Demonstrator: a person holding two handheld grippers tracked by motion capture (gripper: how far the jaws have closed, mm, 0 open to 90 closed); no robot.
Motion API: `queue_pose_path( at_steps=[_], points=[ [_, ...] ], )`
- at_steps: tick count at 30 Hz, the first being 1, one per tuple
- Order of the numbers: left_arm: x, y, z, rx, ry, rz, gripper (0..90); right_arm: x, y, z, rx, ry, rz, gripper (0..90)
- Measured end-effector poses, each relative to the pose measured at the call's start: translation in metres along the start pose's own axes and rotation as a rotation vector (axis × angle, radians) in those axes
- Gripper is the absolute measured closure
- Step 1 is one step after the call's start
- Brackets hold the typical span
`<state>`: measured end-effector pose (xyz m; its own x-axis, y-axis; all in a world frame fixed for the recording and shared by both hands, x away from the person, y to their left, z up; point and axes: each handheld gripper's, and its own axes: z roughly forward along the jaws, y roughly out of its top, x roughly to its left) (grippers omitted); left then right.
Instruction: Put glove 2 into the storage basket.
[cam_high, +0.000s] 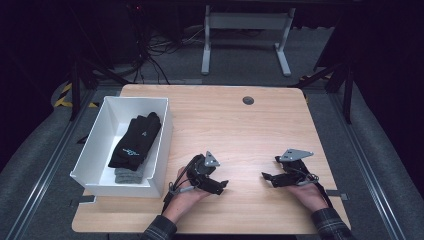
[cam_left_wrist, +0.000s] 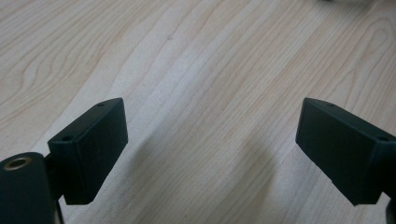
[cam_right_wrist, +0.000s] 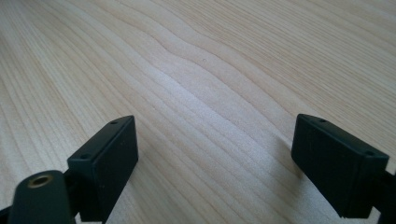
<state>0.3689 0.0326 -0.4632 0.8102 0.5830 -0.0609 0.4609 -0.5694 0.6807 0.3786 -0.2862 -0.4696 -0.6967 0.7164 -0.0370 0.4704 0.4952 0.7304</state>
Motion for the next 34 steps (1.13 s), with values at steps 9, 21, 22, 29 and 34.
queue_pose_path(
  at_steps=[9, 21, 22, 29, 34],
  points=[
    [-0.0038, -0.0044, 0.0077, 0.037, 0.023, 0.034, 4.4, 0.0000, 0.0000, 0.0000, 0.000, 0.000, 0.000, 15.3],
    [-0.0045, -0.0086, 0.0108, -0.004, 0.003, 0.059, 0.0, 0.0002, -0.0001, -0.0002, 0.000, 0.001, 0.000, 15.3],
    [-0.0045, -0.0086, 0.0108, -0.004, 0.002, 0.059, 0.0, 0.0003, -0.0002, -0.0003, 0.000, 0.001, 0.001, 15.3],
    [-0.0049, -0.0085, 0.0107, -0.002, -0.006, 0.070, 0.1, 0.0004, -0.0002, -0.0003, 0.000, 0.001, 0.001, 15.3],
    [-0.0050, -0.0088, 0.0106, -0.004, -0.006, 0.073, 0.2, 0.0005, -0.0002, -0.0003, 0.000, 0.000, 0.002, 15.3]
  ],
)
